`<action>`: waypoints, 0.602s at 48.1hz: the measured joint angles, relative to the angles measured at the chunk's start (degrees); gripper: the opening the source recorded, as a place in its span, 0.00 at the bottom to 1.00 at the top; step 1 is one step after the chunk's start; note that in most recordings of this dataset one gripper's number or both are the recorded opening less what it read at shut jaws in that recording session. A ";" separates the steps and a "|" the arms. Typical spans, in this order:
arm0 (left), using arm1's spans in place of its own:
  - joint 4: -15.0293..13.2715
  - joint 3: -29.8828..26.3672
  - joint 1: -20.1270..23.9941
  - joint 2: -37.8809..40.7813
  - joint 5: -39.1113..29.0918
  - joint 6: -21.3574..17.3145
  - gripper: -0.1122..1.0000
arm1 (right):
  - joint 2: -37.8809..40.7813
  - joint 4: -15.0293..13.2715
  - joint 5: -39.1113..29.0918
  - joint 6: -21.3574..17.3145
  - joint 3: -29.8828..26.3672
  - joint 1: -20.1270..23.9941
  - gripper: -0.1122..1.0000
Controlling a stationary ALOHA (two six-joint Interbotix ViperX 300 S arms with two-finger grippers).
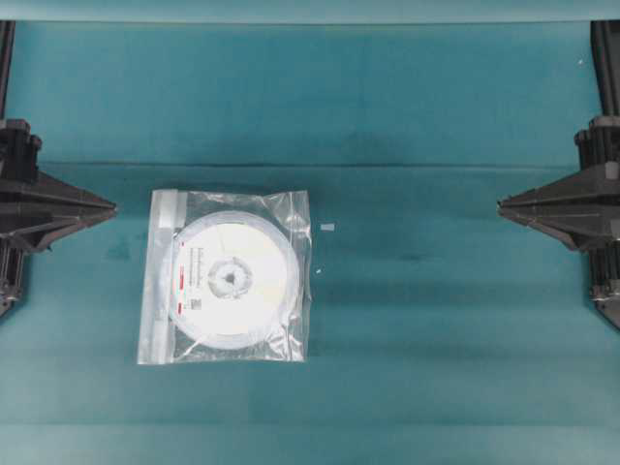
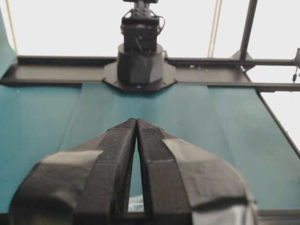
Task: Take out the reel from the clear zip bag.
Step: 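Move the left gripper toward the left edge of the clear bag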
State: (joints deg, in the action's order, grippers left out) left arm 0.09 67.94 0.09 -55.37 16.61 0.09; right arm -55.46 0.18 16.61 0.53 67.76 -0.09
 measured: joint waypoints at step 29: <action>0.70 -1.67 1.23 7.65 -3.25 35.24 0.08 | 7.73 7.03 -1.41 -15.64 -0.53 0.79 0.10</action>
State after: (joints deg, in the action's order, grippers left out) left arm 0.79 66.27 1.32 -47.72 13.36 35.33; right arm -47.72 7.21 15.21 -15.12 67.24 0.70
